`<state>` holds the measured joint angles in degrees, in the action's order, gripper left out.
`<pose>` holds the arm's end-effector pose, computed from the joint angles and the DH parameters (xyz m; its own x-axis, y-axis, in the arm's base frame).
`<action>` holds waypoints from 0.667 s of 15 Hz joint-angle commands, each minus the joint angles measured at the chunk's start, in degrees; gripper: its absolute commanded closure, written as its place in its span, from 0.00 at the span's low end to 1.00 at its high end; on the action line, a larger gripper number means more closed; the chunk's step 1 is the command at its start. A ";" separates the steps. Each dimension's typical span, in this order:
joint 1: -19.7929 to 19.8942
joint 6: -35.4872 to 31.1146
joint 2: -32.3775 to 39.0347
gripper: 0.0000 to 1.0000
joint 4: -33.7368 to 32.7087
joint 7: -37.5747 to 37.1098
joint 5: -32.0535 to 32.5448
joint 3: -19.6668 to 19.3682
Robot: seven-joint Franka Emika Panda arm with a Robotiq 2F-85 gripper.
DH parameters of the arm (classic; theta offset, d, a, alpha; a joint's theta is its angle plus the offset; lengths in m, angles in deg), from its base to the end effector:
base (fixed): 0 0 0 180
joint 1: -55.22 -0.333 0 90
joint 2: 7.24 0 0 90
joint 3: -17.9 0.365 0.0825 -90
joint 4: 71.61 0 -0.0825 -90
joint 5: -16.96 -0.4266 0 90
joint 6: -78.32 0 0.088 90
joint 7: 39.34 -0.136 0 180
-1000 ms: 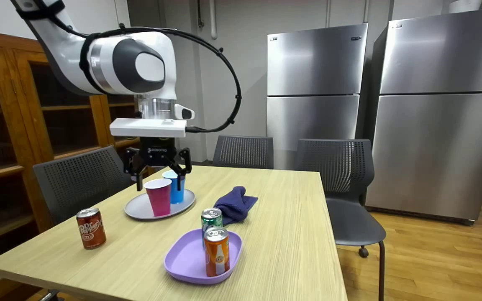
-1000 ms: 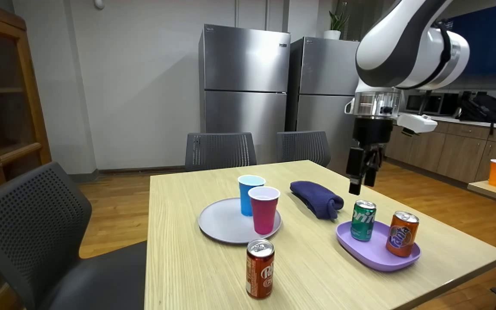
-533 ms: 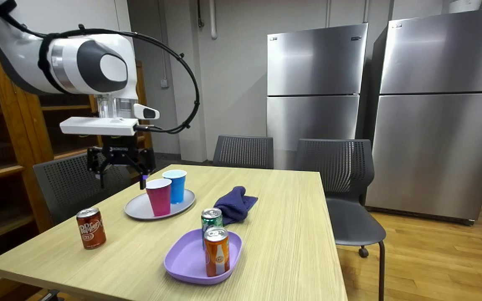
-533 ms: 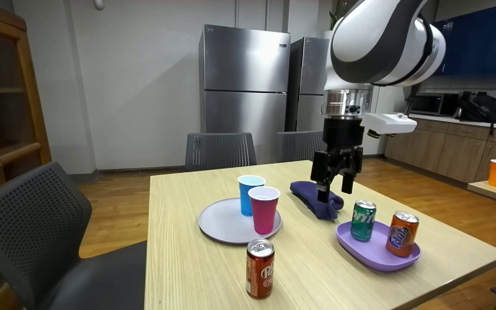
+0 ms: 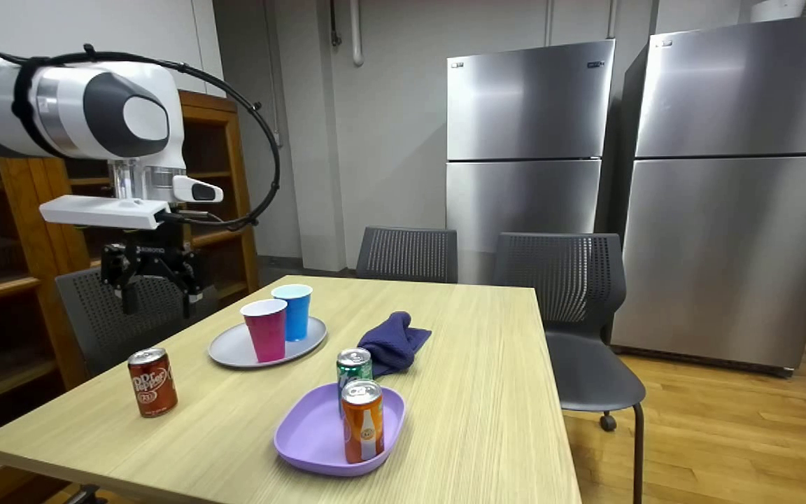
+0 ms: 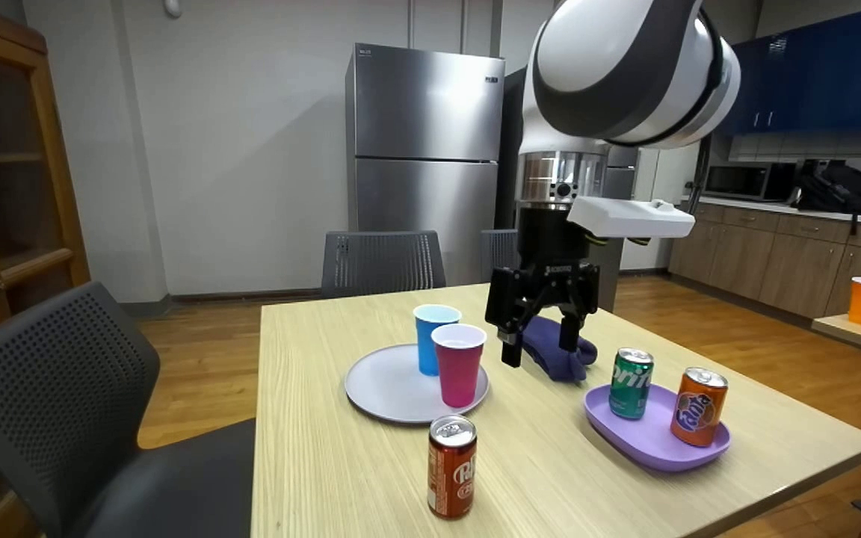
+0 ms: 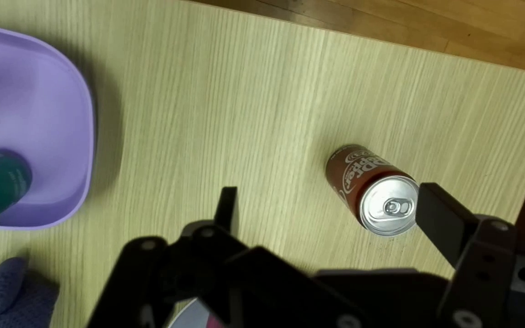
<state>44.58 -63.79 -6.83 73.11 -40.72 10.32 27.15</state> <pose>0.4484 0.1641 0.2542 0.9717 0.2292 -0.0573 0.2254 -0.9720 -0.0659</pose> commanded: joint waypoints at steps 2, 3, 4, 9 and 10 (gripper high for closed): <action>-1.11 0.43 3.49 0.00 -3.83 -5.75 -0.04 1.69; -1.42 0.30 4.36 0.00 -4.39 -6.78 0.32 1.88; -1.73 -0.27 5.06 0.00 -4.77 -7.43 0.37 2.07; -3.75 -2.14 9.50 0.00 -7.16 -12.59 2.71 2.47; -4.40 -2.39 10.55 0.00 -7.76 -14.40 4.09 2.26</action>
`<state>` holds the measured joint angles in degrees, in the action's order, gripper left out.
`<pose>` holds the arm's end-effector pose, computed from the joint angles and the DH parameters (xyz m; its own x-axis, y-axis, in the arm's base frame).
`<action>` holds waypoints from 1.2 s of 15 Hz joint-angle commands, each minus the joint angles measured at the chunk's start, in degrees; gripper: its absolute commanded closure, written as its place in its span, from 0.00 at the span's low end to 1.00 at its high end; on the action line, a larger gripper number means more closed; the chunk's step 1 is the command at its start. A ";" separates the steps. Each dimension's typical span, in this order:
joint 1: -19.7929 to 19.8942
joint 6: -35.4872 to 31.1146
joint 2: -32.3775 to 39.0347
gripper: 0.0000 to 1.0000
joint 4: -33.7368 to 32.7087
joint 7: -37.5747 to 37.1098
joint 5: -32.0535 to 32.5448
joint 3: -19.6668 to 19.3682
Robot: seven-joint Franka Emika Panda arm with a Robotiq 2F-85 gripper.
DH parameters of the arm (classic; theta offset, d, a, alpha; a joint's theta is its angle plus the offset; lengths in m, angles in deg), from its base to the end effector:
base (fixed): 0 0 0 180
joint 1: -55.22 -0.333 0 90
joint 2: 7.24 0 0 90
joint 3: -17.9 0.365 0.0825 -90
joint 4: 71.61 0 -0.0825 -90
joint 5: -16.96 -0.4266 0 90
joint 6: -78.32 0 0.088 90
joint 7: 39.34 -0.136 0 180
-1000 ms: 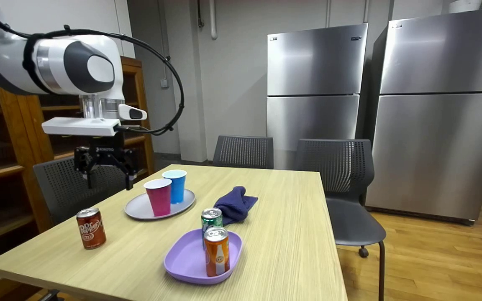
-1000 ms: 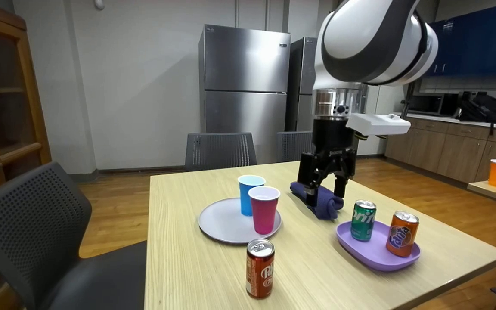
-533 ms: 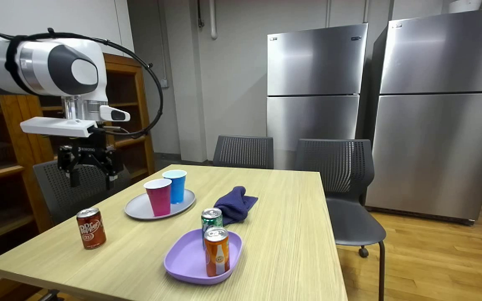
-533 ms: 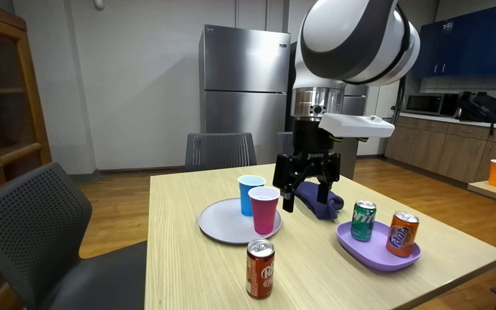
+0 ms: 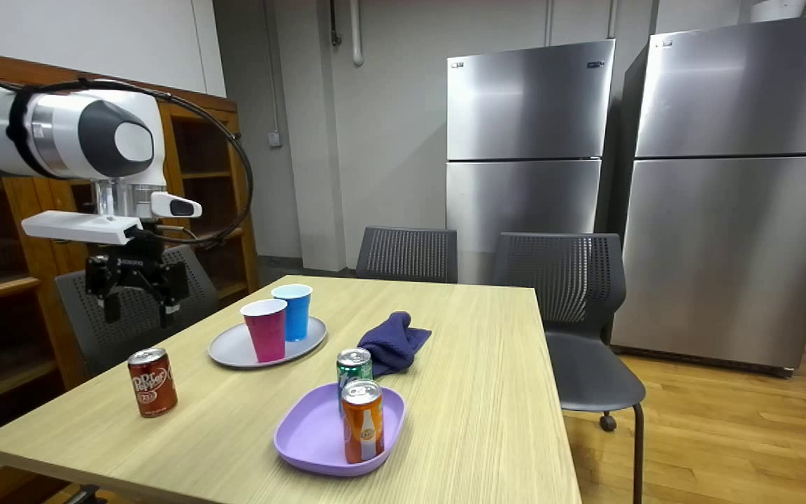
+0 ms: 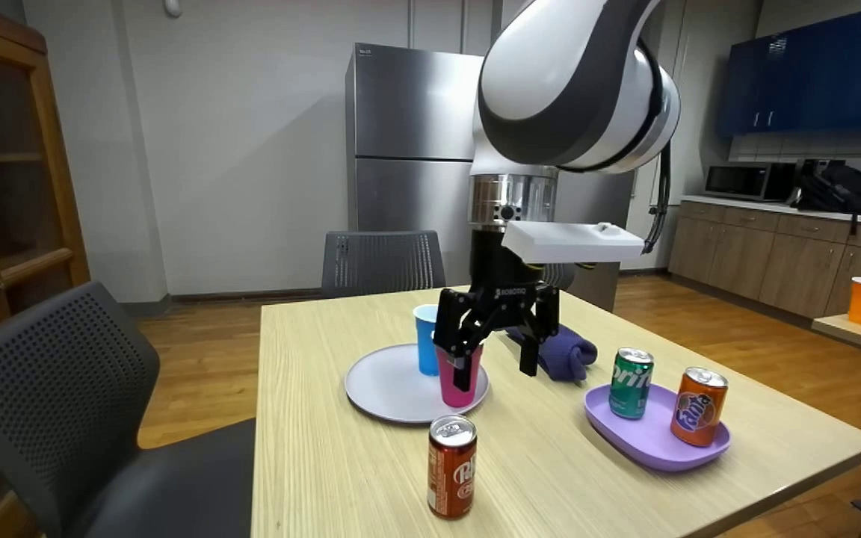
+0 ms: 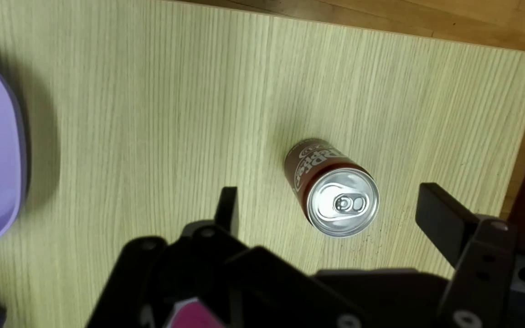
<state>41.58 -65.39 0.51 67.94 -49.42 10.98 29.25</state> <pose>0.4615 0.2182 0.2293 0.9815 0.1745 -0.0781 0.1692 -0.9831 -0.0703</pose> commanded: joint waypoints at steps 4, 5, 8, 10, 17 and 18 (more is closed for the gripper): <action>-4.05 -1.76 7.64 0.00 -5.62 -13.08 9.12 -1.13; -4.62 -2.05 8.64 0.00 -6.38 -14.64 10.27 -1.54; -5.90 -2.67 11.19 0.00 -8.46 -17.59 11.16 -2.63; -6.66 -3.08 12.50 0.00 -9.43 -18.67 11.07 -3.36; -7.97 -5.42 15.58 0.00 -10.28 -19.83 9.49 -4.51; -8.14 -5.62 15.84 0.00 -10.26 -19.97 9.46 -4.62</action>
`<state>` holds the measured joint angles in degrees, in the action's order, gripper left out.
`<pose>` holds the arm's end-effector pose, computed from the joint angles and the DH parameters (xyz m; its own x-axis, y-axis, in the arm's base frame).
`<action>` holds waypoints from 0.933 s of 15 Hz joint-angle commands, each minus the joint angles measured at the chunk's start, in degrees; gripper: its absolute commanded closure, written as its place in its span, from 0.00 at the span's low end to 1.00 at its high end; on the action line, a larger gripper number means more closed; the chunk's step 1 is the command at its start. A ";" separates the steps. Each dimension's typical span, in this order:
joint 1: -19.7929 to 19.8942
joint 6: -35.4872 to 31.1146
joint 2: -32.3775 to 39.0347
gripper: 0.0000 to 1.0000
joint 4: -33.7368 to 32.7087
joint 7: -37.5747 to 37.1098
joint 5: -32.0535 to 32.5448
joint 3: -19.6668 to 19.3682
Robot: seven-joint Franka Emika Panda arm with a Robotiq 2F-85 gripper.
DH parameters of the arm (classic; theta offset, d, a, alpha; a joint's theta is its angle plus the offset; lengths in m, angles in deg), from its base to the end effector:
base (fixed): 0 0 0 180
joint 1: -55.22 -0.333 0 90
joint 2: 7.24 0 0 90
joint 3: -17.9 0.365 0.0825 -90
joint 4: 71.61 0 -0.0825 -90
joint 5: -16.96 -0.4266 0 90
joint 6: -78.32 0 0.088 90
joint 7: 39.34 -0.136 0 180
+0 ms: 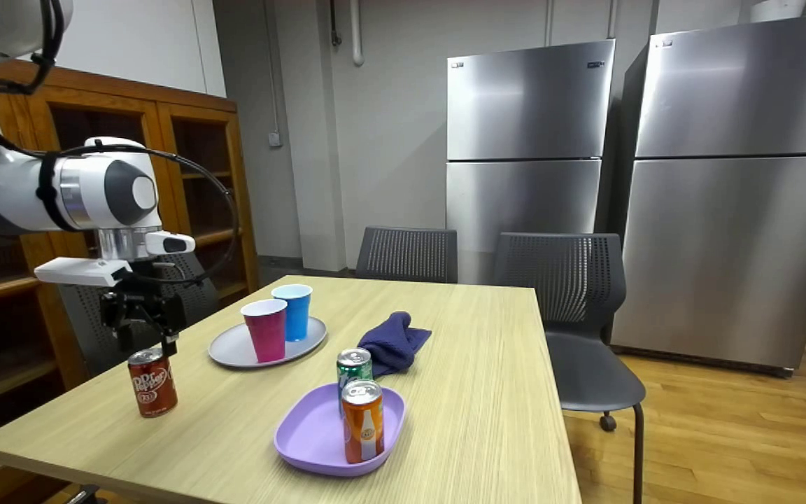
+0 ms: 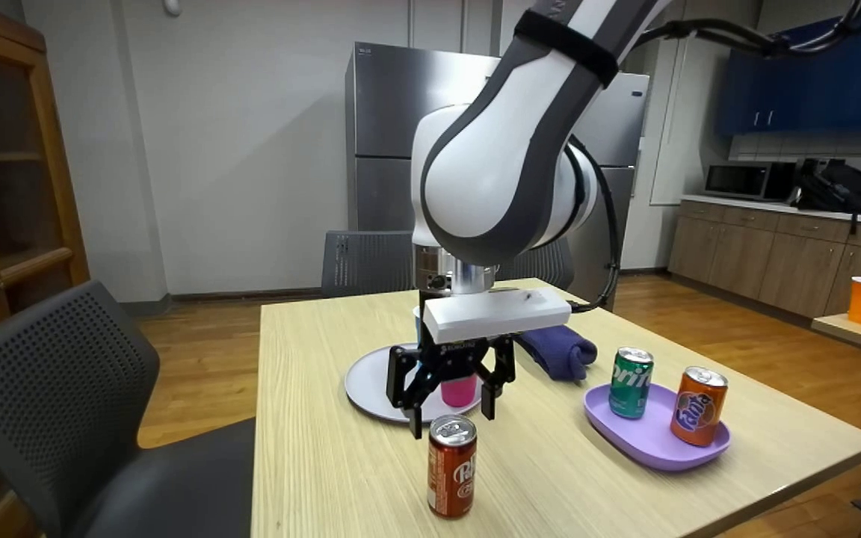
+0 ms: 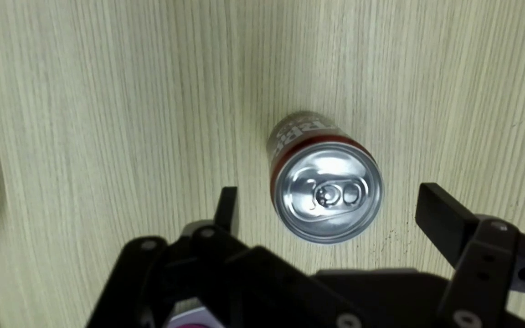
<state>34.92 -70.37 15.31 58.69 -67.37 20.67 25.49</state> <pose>0.4957 0.2664 0.1565 0.9966 0.0452 -0.0693 0.0462 -0.9988 0.0132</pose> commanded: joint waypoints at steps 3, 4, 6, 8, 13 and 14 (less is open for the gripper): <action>-1.88 -0.82 1.83 0.00 -0.91 -2.55 -0.31 -1.14; -2.03 -0.88 2.01 0.00 -0.89 -2.69 -0.31 -1.24; -2.26 -1.13 2.34 0.00 -0.80 -2.70 -0.37 -1.39; -2.51 -1.63 2.28 0.25 -0.50 -2.60 -0.22 -1.56; -2.77 -2.68 1.70 0.58 0.08 -2.01 -0.49 -1.33; -2.51 -2.66 1.14 0.62 0.52 -1.41 -0.85 -0.97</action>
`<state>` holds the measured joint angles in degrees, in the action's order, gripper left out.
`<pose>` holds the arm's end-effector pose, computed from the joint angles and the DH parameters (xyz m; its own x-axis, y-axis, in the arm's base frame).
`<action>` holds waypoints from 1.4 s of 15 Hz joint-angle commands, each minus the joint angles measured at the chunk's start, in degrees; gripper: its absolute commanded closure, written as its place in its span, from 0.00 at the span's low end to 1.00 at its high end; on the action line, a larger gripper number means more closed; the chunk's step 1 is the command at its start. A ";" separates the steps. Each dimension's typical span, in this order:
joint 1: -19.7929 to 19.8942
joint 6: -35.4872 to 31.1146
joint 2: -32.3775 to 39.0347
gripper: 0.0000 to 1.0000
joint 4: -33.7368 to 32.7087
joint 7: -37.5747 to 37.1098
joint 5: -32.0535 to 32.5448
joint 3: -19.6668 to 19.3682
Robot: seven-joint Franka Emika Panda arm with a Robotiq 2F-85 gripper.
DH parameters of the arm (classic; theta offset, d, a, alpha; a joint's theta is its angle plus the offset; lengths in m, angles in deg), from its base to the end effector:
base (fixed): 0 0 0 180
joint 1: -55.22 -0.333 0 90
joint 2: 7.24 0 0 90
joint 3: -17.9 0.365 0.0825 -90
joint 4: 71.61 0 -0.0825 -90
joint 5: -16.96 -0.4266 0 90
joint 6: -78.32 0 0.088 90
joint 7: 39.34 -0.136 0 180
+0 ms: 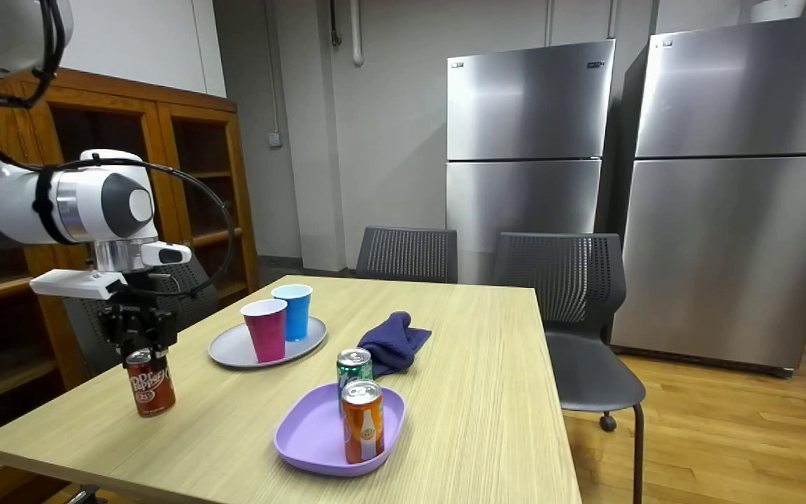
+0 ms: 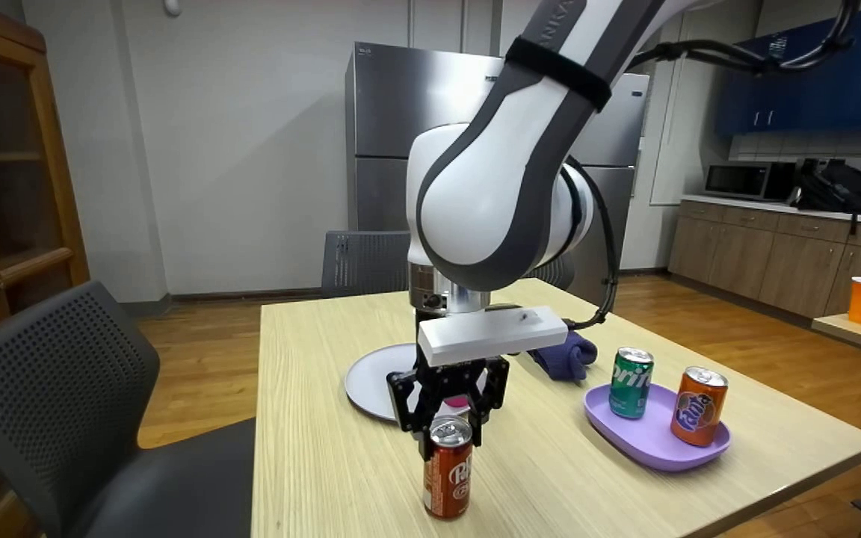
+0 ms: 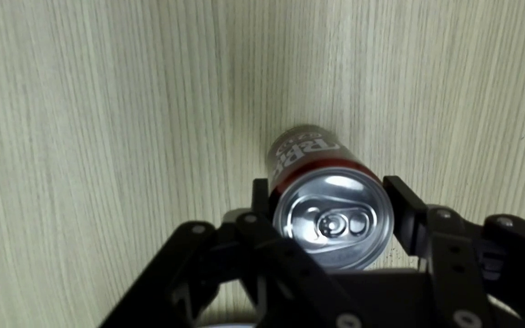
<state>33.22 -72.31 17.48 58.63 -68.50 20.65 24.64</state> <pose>0.4898 0.2734 0.1379 0.9966 0.0403 -0.0724 0.0416 -0.9990 0.0156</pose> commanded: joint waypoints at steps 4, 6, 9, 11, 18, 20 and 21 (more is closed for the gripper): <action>-0.14 0.88 -6.09 0.62 4.22 1.48 -0.53 0.18; 0.16 2.58 -8.51 0.62 5.46 1.28 0.13 -0.48; 1.30 5.27 -12.44 0.62 7.27 0.84 0.67 -1.48; 2.93 6.75 -14.64 0.62 8.21 0.73 0.07 -1.99; 11.41 6.81 -17.93 0.62 11.14 -1.01 -2.07 -5.99; 13.60 6.50 -17.95 0.62 11.82 -1.51 -2.21 -7.63; 14.65 6.34 -17.83 0.62 12.15 -1.64 -2.25 -8.46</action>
<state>45.35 -66.28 2.39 68.48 -68.42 19.16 17.38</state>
